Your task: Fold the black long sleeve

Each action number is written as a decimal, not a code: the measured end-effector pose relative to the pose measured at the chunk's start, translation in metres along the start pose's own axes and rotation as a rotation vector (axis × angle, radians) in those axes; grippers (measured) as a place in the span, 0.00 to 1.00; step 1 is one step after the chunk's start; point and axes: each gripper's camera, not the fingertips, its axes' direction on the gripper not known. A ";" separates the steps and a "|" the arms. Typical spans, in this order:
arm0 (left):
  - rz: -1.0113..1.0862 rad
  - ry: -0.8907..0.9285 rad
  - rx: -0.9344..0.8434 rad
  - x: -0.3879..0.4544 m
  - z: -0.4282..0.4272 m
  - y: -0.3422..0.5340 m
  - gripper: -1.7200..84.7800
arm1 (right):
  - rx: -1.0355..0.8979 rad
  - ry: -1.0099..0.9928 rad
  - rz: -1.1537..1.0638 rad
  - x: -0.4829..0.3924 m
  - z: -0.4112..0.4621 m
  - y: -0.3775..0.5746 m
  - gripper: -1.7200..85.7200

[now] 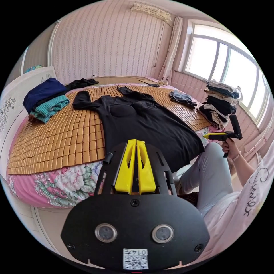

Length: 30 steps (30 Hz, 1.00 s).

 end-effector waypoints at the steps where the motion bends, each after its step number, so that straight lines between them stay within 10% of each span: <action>1: 0.025 0.012 -0.007 -0.003 0.006 -0.013 0.01 | -0.007 0.004 -0.040 -0.001 -0.001 -0.015 0.04; 18: 0.228 0.086 -0.123 -0.009 0.199 -0.163 0.02 | -0.024 0.243 -0.079 -0.009 0.152 -0.370 0.15; 23: 0.311 0.117 -0.282 -0.001 0.232 -0.174 0.01 | -0.161 0.259 -0.030 0.006 0.191 -0.378 0.04; 30: 0.342 0.088 -0.225 0.006 0.227 -0.169 0.01 | 0.306 0.159 -0.092 -0.019 0.018 -0.264 0.04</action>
